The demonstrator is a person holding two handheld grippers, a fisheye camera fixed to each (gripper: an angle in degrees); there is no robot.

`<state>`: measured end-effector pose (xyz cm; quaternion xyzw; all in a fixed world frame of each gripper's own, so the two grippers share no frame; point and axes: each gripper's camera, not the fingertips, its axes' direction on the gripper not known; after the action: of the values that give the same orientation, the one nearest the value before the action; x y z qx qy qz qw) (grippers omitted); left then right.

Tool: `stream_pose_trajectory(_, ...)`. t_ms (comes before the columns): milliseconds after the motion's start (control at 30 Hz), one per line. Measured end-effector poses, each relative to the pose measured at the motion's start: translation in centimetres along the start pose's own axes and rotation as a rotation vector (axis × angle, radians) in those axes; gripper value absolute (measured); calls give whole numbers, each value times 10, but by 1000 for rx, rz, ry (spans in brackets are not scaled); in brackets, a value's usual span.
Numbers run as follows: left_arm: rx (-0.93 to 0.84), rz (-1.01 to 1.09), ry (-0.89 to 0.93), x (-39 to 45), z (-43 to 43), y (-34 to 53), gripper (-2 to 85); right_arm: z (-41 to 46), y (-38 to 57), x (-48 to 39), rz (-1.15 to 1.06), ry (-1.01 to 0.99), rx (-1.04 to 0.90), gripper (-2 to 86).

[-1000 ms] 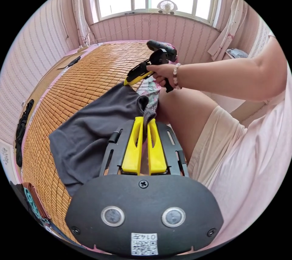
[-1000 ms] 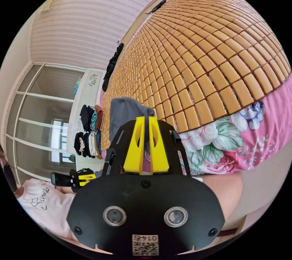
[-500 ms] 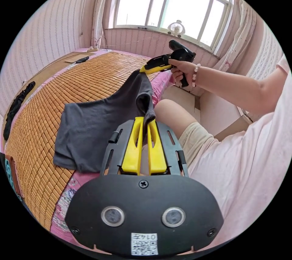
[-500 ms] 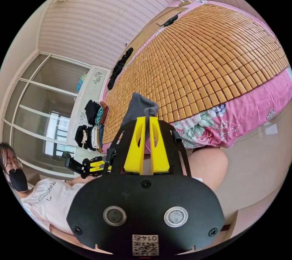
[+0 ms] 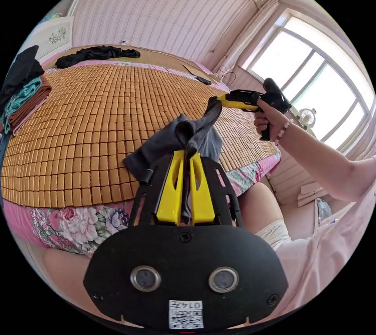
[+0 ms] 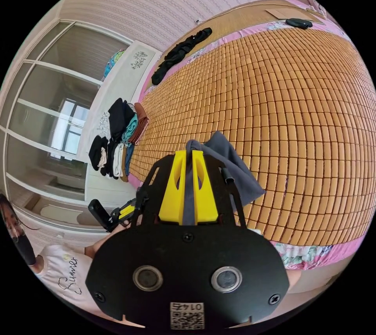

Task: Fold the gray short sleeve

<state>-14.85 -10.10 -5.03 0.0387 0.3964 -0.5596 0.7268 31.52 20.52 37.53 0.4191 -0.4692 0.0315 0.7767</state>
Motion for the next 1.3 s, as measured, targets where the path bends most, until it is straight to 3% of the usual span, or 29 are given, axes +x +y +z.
stream_pose_trajectory(233,-167,-212,-153,-82,14,-18,105,41,-33,-27,-11,84,-59,86)
stream_pose_trajectory(367,-141,-188,-171,-86,9,-24,120,71,-34,-46,-135,301,-181,119)
stream_pose_trajectory(567,-240,-111,-199,-79,33,-39,128,116,-42,-73,-242,471,-315,177)
stream_pose_trajectory(767,-251,-19,-298,-58,26,-41,87,138,-45,-98,-256,458,-360,145)
stream_pose_trajectory(933,-232,-57,-213,-57,7,-38,48,132,-32,-117,-283,390,-382,59)
stream_pose_trajectory(1067,-133,2,-182,-33,-45,-36,44,79,-5,-140,-331,173,-218,54)
stream_pose_trajectory(1300,61,90,-185,21,-171,-20,42,7,50,-191,-407,-25,-2,48)
